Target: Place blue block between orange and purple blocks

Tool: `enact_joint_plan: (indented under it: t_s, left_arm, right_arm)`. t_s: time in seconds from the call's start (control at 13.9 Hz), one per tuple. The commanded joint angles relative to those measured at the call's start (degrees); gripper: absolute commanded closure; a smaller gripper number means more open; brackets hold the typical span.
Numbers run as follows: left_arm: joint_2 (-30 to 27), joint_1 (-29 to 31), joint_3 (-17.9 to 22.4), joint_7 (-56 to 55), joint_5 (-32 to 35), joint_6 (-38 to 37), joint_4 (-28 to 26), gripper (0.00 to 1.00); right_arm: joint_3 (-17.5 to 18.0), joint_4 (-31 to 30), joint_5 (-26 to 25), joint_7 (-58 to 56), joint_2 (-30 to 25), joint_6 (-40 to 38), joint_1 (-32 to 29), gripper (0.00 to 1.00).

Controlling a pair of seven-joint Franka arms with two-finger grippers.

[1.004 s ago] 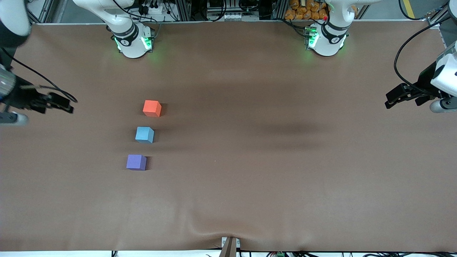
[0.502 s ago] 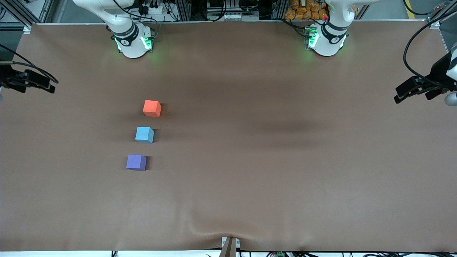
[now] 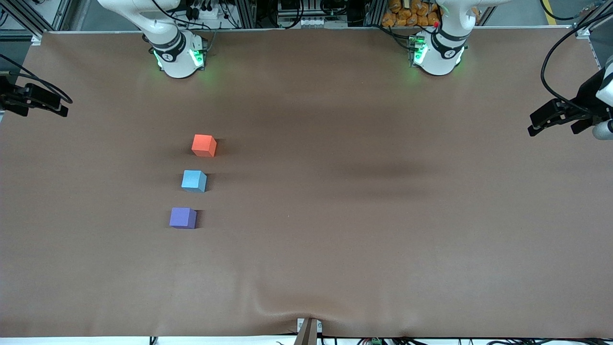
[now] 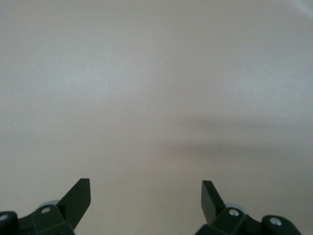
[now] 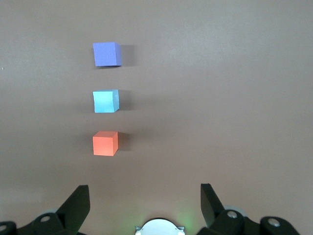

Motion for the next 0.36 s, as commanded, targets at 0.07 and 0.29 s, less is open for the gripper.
enact_joint_plan:
  t_s: [0.07,0.29]
  left_arm:
    - [0.9,1.1,-0.2,1.2,0.6,-0.9,1.4,0.00]
    - [1.5,1.0,-0.3,1.2,0.8,-0.9,1.4,0.00]
  right_arm:
    - [0.2,0.1,-1.2,-0.5,-0.9,-1.0,0.1,0.00]
    - [0.1,0.2,-1.2,-0.5,-0.8,-1.0,0.1,0.00]
